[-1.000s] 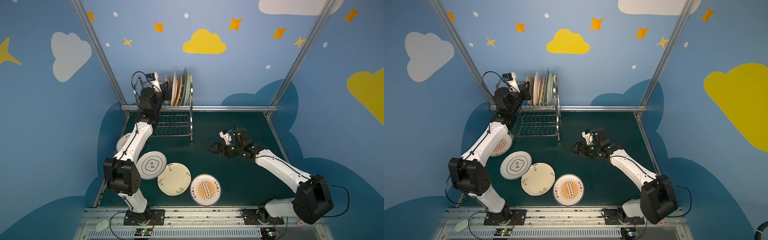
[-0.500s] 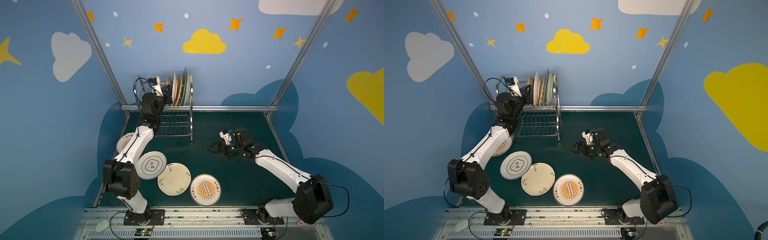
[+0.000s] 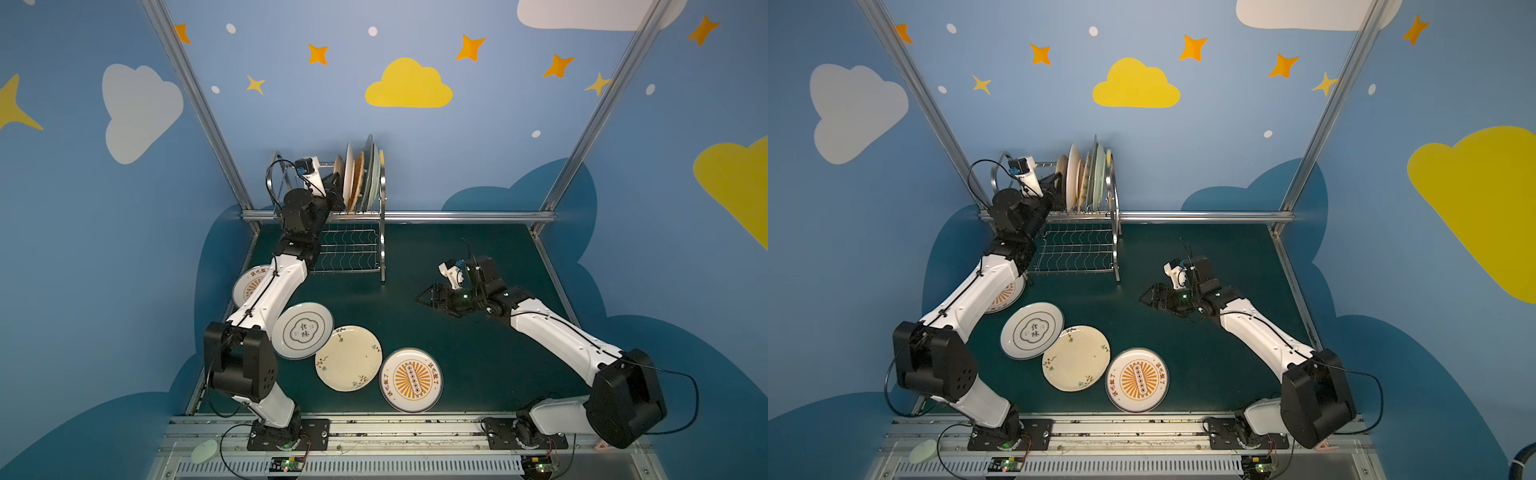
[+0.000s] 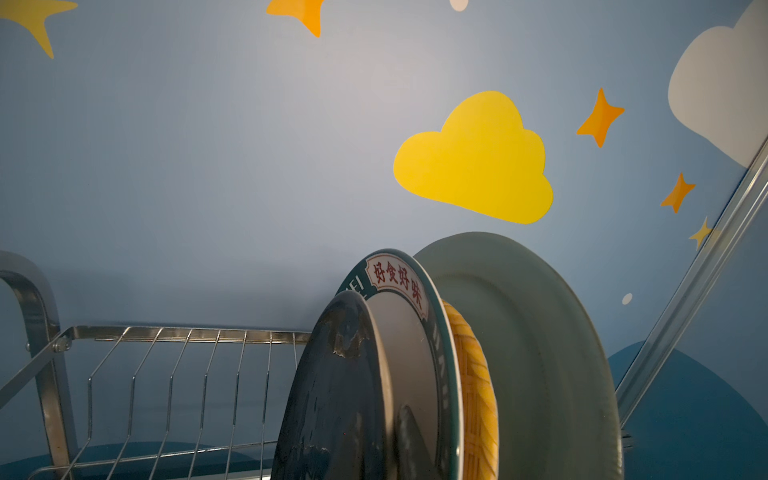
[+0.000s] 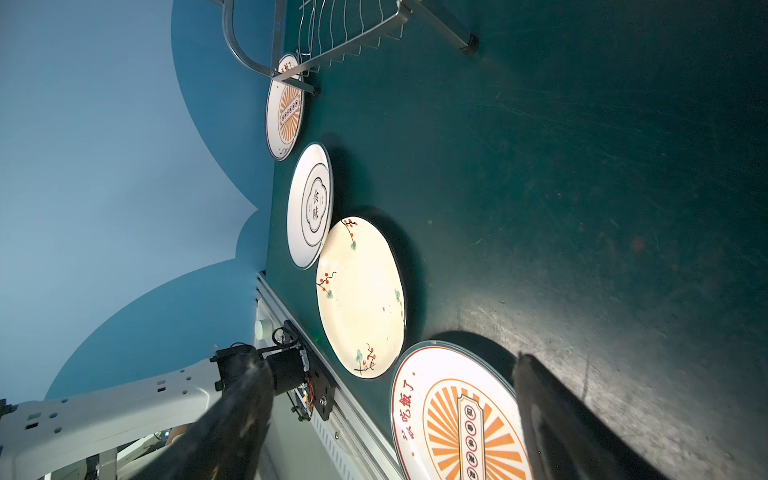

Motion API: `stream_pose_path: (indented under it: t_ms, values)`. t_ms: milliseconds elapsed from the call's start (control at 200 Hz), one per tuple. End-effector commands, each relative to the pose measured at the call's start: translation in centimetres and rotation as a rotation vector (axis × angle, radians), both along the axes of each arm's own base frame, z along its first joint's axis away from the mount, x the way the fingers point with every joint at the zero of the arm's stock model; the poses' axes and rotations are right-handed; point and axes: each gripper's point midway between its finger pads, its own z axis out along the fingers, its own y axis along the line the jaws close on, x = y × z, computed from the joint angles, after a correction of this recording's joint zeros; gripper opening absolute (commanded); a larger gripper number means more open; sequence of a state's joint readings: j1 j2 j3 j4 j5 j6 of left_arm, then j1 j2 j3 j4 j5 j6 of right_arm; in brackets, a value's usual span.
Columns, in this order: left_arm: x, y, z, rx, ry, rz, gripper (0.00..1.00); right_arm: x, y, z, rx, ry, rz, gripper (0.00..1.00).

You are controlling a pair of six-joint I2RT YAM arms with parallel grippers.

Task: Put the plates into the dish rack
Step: 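Lower the dark plate into the top slots beside the HAO SHI plate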

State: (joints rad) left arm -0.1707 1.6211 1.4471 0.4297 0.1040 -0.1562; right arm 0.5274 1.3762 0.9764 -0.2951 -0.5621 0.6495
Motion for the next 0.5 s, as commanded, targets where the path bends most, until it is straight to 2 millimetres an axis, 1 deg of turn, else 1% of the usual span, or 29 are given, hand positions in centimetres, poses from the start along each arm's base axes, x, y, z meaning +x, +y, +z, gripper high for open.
stream_pose_path:
  t_ms: [0, 165, 335, 496]
  values:
    - [-0.8, 0.3, 1.5, -0.019, -0.039, 0.006, 0.19, 0.0, 0.4, 1.1, 0.022, -0.027, 0.014, 0.89]
    - [-1.0, 0.4, 2.1, -0.028, -0.048, 0.006, 0.22, 0.0, 0.4, 1.1, 0.023, -0.026, 0.013, 0.89]
    - [-1.4, 0.8, 3.2, -0.044, -0.066, 0.016, 0.24, -0.1, 0.4, 1.3, 0.028, -0.027, 0.016, 0.89]
    - [-2.1, 0.7, 4.3, -0.059, -0.082, 0.003, 0.26, -0.2, 0.4, 1.4, 0.029, -0.031, 0.015, 0.89]
